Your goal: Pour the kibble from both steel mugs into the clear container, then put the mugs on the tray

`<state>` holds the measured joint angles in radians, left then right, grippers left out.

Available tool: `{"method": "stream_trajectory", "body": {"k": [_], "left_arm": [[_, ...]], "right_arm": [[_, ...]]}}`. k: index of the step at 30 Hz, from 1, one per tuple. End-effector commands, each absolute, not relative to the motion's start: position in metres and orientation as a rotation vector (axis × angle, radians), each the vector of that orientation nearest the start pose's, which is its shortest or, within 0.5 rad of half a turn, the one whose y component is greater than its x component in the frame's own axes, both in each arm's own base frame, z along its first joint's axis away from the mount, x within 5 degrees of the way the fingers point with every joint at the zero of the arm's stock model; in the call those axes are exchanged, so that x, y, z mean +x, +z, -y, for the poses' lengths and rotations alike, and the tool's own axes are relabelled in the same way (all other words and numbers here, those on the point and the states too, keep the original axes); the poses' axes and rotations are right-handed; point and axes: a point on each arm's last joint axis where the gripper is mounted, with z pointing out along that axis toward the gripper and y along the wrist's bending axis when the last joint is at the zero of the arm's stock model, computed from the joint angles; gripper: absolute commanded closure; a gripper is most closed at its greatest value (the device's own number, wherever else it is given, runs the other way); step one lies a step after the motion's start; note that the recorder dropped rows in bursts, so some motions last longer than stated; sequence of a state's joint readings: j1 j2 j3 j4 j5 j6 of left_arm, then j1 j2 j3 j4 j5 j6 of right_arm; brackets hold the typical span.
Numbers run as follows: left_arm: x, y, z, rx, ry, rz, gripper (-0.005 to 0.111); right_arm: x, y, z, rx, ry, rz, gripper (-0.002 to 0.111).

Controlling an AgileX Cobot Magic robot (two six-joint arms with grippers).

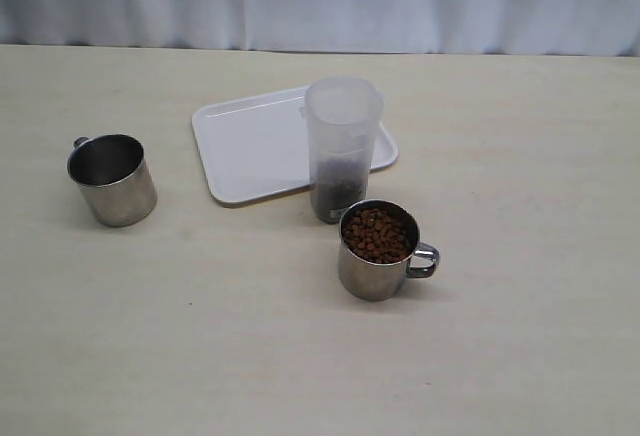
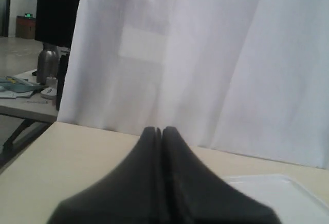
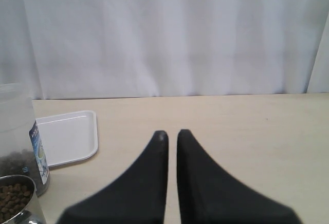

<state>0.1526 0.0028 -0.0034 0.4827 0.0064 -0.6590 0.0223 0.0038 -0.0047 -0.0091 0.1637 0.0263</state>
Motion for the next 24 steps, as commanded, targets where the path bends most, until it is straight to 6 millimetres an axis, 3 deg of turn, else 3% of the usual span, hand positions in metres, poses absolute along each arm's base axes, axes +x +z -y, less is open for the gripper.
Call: {"method": "stream_trajectory", "body": {"k": [1, 8, 24], "left_arm": [[0.0552, 0.2041, -0.0122, -0.278, 0.022, -1.559, 0.107], [0.0562, 0.2001, -0.0042, -0.105, 0.060, -1.625, 0.107], [0.0561, 0.1981, -0.0041, -0.098, 0.066, -1.647, 0.107]], "right_arm": [[0.0562, 0.1985, -0.0012, -0.013, 0.023, -1.645, 0.103], [0.0562, 0.1985, -0.0012, -0.013, 0.023, -1.645, 0.103], [0.0562, 0.1985, -0.0012, -0.013, 0.023, -1.645, 0.103]]}}
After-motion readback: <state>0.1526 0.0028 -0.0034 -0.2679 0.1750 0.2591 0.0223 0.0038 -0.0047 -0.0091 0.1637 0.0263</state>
